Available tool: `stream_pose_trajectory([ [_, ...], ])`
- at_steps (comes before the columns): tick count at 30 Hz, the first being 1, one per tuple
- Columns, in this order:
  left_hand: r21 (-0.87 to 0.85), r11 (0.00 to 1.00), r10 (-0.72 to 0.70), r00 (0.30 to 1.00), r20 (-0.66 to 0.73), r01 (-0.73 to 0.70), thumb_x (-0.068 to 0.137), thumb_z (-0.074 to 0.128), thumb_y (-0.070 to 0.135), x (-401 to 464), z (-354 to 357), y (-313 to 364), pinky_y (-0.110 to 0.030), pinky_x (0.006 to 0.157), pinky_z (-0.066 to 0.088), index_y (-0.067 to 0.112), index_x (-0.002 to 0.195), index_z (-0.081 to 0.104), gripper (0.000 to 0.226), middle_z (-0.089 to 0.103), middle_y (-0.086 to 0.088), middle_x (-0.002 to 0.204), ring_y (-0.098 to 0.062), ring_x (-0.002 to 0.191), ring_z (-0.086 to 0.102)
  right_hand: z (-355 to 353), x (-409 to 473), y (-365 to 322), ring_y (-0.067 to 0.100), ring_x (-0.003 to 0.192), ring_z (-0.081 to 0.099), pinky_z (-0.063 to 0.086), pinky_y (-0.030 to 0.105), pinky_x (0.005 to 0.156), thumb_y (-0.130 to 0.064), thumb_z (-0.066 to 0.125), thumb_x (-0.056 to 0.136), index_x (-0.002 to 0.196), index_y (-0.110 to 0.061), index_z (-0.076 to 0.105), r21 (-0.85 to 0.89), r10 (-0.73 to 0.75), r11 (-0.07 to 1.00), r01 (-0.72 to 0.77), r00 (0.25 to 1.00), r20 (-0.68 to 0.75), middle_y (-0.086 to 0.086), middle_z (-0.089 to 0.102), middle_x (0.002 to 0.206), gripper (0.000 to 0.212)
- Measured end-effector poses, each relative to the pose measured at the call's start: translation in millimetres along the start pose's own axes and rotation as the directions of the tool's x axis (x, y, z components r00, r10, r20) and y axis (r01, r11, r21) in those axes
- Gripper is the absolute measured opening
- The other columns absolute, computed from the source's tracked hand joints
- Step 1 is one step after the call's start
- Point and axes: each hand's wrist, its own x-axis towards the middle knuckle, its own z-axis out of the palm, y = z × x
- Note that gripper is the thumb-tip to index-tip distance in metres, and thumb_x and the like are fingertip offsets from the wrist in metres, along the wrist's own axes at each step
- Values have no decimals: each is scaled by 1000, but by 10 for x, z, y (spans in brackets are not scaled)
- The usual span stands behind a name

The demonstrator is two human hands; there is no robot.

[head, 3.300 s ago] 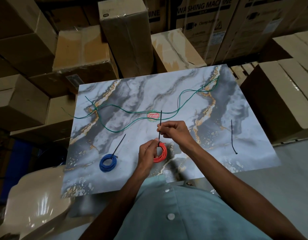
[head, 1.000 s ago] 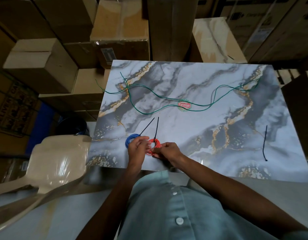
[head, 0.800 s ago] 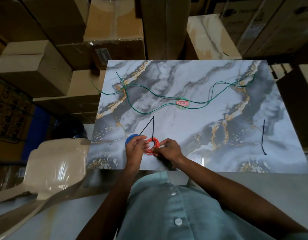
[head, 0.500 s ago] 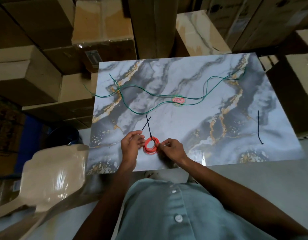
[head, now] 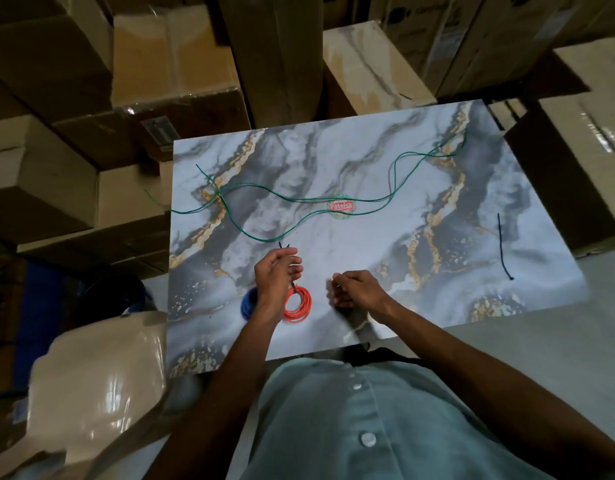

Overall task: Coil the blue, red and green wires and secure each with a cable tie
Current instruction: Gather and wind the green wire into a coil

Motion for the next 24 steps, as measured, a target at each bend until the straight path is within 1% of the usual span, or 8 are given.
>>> stream_pose_trajectory([
  [2, 14, 1000, 6, 1000, 8, -6, 97, 51, 0, 75, 123, 32, -27, 64, 53, 2, 96, 69, 18, 68, -13, 78, -21, 64, 63, -70, 114, -120, 27, 65, 68, 58, 30, 57, -18, 58, 105, 89, 0, 71, 9, -21, 1000, 21, 1000, -18, 19, 70, 79, 27],
  [8, 59, 998, 4, 1000, -27, -3, 92, 54, 1, 370, 377, 133, -25, 63, 53, 6, 92, 71, 18, 69, -10, 77, -19, 64, 63, -131, 554, -580, 23, 68, 65, 60, 36, 69, -19, 65, 98, 86, 3, 74, -232, -173, 961, 151, 982, -78, 9, 70, 72, 26],
  [11, 69, 998, 11, 997, -76, -6, 92, 54, 0, 559, 439, 205, -24, 60, 51, 7, 90, 71, 18, 69, -10, 78, -17, 63, 62, -9, 812, -823, 23, 71, 67, 55, 33, 74, -19, 66, 92, 80, -11, 72, -463, -356, 838, 288, 932, -64, 3, 72, 72, 16],
  [13, 78, 997, 17, 993, -116, -8, 91, 54, -1, 686, 438, 245, -24, 58, 49, 7, 90, 71, 19, 69, -9, 77, -15, 61, 60, 104, 972, -939, 28, 84, 69, 52, 34, 79, -20, 67, 89, 93, -12, 73, -618, -471, 686, 384, 882, 25, 9, 74, 88, 11],
  [16, 103, 995, 24, 984, -176, -6, 91, 54, -2, 840, 421, 293, -23, 56, 48, 6, 90, 71, 19, 68, -9, 76, -14, 60, 58, 267, 1172, -998, 37, 101, 63, 52, 37, 88, -17, 67, 86, 118, -12, 71, -728, -545, 443, 523, 802, 245, 19, 64, 114, 33],
  [19, 166, 986, 38, 977, -209, -3, 89, 55, -4, 971, 379, 300, -25, 59, 49, 5, 89, 72, 20, 69, -7, 74, -18, 65, 60, 366, 1270, -978, 42, 96, 60, 56, 46, 80, -10, 70, 81, 117, -9, 71, -735, -522, 263, 625, 733, 436, 24, 57, 115, 35],
  [22, 295, 955, 88, 971, -223, -19, 85, 59, -3, 1042, 341, 290, -26, 71, 53, 13, 84, 75, 22, 72, 1, 76, -18, 75, 66, 399, 1322, -992, 43, 87, 62, 54, 45, 74, -15, 67, 82, 98, -6, 76, -722, -511, 232, 651, 714, 479, 24, 63, 96, 21],
  [24, 416, 907, 154, 972, -179, -67, 83, 61, -3, 1028, 348, 296, -19, 76, 52, 14, 85, 75, 23, 73, 5, 80, -15, 82, 69, 385, 1309, -1045, 38, 86, 64, 53, 39, 76, -21, 66, 84, 95, -10, 77, -702, -506, 305, 644, 734, 453, 19, 67, 93, 19],
])
